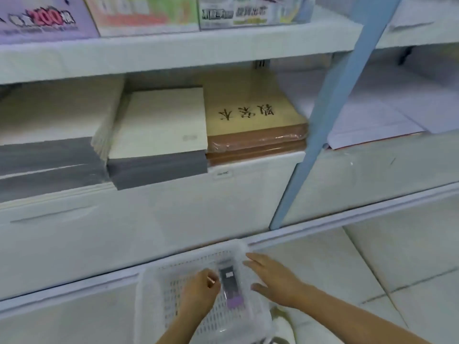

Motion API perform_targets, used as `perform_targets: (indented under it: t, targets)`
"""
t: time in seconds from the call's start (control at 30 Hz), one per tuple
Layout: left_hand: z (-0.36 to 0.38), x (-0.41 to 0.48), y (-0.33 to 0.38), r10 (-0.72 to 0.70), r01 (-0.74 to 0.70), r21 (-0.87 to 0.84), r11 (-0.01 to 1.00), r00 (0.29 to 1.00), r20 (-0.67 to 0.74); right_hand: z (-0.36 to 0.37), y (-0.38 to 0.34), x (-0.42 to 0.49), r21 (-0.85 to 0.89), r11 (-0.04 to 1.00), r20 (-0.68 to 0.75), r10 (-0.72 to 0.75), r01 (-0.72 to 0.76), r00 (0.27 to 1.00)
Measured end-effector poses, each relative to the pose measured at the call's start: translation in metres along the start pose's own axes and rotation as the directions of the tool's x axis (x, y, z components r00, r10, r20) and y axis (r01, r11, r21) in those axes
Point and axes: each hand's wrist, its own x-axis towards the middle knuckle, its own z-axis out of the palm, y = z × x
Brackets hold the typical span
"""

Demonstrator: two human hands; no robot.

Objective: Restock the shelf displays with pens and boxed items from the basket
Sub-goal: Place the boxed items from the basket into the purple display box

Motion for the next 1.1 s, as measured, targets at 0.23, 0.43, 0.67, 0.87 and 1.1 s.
perform_targets:
  t: [0.23, 0.43, 0.67, 0.87, 1.1]
  targets:
    - [0.062, 0.032, -0.016, -0.184, 0.185, 0.001, 0.983, 0.975, 0.122, 0.05, 0.02, -0.007, 0.171, 0.985, 0.012, 0.014, -0.015, 1.0]
    - [0.083, 0.044, -0.013, -0.177, 0.174, 0.088, 0.981, 0.984, 0.023, 0.054, 0.025, -0.008, 0.228, 0.973, -0.043, -0.008, 0.018, 0.999]
    - [0.082, 0.05, -0.011, -0.199, 0.182, 0.179, 0.967, 0.977, 0.076, 0.049, 0.026, -0.006, 0.213, 0.977, -0.009, -0.005, 0.007, 1.0]
    - [0.088, 0.037, -0.005, -0.141, 0.142, 0.184, 0.973, 0.99, -0.022, 0.047, 0.022, -0.005, 0.194, 0.981, 0.001, 0.018, -0.017, 1.0]
    - [0.08, 0.045, -0.019, -0.121, 0.125, 0.078, 0.989, 0.991, -0.052, 0.047, 0.023, -0.005, 0.203, 0.979, 0.008, 0.024, -0.025, 1.0]
